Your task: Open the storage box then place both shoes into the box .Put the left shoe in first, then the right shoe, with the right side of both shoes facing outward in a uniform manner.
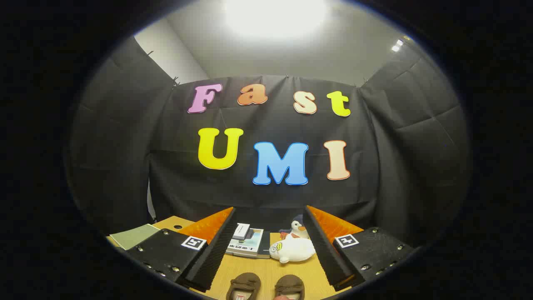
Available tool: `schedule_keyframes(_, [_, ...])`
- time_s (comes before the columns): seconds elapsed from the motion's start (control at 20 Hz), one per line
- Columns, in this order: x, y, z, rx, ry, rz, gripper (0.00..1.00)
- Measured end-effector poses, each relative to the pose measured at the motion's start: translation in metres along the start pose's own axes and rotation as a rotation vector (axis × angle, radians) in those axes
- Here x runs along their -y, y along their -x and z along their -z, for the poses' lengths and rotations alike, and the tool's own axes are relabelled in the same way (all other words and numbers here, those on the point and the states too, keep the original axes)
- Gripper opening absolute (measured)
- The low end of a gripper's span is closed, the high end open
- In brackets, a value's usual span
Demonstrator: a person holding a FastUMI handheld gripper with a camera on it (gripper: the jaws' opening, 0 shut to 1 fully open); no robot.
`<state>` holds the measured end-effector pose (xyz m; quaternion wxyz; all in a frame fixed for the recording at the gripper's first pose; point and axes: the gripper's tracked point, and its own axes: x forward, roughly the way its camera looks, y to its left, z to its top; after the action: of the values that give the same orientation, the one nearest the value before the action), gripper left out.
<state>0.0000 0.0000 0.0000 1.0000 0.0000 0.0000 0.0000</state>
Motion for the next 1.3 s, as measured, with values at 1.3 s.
schedule_keyframes(1.3, [-0.031, 0.0, 0.029, -0.04, -0.18, -0.087, 0.97])
